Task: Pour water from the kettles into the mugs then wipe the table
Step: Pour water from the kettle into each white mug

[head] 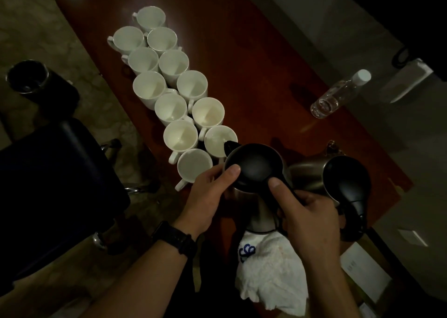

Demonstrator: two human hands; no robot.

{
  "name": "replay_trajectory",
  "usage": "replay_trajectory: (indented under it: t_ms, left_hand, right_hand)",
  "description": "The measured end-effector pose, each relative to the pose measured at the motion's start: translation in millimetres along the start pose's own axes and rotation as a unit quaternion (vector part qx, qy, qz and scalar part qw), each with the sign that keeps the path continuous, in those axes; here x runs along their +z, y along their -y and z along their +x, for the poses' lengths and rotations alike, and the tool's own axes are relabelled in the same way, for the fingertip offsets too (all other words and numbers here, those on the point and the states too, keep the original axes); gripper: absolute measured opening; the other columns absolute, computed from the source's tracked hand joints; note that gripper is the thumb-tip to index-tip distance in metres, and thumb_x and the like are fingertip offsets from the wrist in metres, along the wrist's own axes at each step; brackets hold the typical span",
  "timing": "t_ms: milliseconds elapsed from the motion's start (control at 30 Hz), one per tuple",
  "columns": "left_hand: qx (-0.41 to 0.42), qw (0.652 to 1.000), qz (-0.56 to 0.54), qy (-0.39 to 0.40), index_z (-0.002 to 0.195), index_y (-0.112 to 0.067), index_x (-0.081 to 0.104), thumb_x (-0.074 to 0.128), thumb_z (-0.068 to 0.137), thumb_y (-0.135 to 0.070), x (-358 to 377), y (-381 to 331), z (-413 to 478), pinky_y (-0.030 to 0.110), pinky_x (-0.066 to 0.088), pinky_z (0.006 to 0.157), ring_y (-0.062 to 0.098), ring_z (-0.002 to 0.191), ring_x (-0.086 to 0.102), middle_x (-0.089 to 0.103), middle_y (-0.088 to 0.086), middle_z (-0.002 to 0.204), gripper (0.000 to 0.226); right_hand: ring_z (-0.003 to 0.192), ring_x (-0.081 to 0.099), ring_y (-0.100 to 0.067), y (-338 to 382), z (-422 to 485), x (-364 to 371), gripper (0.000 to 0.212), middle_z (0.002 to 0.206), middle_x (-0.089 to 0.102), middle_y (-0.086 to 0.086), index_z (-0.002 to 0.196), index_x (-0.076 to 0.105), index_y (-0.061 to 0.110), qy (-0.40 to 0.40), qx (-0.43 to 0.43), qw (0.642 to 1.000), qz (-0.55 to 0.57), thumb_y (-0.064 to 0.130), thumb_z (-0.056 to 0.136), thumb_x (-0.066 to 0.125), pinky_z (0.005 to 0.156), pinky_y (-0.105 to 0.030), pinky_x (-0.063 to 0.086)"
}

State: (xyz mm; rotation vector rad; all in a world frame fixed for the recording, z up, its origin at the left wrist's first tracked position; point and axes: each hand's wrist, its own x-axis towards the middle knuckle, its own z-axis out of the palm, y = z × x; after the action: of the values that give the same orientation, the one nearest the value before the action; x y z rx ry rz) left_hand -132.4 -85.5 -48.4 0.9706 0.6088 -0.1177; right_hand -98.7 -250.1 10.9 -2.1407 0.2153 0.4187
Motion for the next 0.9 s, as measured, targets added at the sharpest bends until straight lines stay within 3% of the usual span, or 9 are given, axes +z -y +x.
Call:
replay_trajectory:
  t_ms: [200,333,567,733,900]
  left_hand:
    - [0.002,1.000,0.002,-0.001,0.110,-0.032,0.079,0.081,0.068,-0.070,-1.3,-0.4,0.4,0.021,0.057,0.083,0.016,0.110,0.073,0.078,0.001,0.115,0.057]
    - [0.001,1.000,0.007,0.002,0.112,-0.028,0.078,0.081,0.069,-0.070,-2.4,-0.4,0.1,0.021,0.057,0.084,0.018,0.111,0.073,0.078,0.004,0.116,0.059]
    - [0.005,1.000,0.010,0.000,0.109,-0.029,0.079,0.081,0.066,-0.072,-2.2,-1.8,-0.3,0.021,0.057,0.083,0.018,0.110,0.073,0.078,0.003,0.114,0.060]
    - [0.007,1.000,0.012,0.002,0.109,-0.030,0.080,0.080,0.067,-0.072,-2.1,-1.0,-2.5,0.021,0.057,0.084,0.017,0.111,0.073,0.078,0.002,0.114,0.059]
    - [0.001,1.000,0.004,-0.007,0.109,-0.027,0.080,0.083,0.063,-0.072,1.2,-3.5,-4.9,0.025,0.059,0.083,0.021,0.110,0.073,0.078,0.006,0.114,0.064]
  right_hand:
    - [0.048,0.048,-0.039,-0.5,0.7,-0.2,0.085,0.054,0.053,-0.023,0.058,0.056,0.000,0.004,0.006,1.000,0.004,0.084,0.063,0.062,0.053,-0.044,0.041]
    - [0.045,0.044,-0.024,0.8,1.6,-0.3,0.081,0.053,0.051,-0.022,0.059,0.056,0.002,0.011,0.006,1.000,0.008,0.083,0.062,0.062,0.054,-0.040,0.038]
    - [0.048,0.048,-0.041,3.7,0.5,-0.3,0.083,0.054,0.053,-0.024,0.058,0.056,0.001,0.006,0.008,1.000,0.002,0.084,0.062,0.063,0.051,-0.052,0.045]
    - [0.045,0.047,-0.032,3.2,-0.6,-0.7,0.083,0.053,0.054,-0.021,0.058,0.058,0.001,0.006,0.007,1.000,0.006,0.085,0.061,0.061,0.053,-0.041,0.041]
    - [0.043,0.048,-0.021,3.9,0.2,-2.3,0.085,0.049,0.055,-0.016,0.056,0.058,0.001,0.005,0.000,1.000,-0.001,0.086,0.061,0.059,0.052,-0.039,0.040]
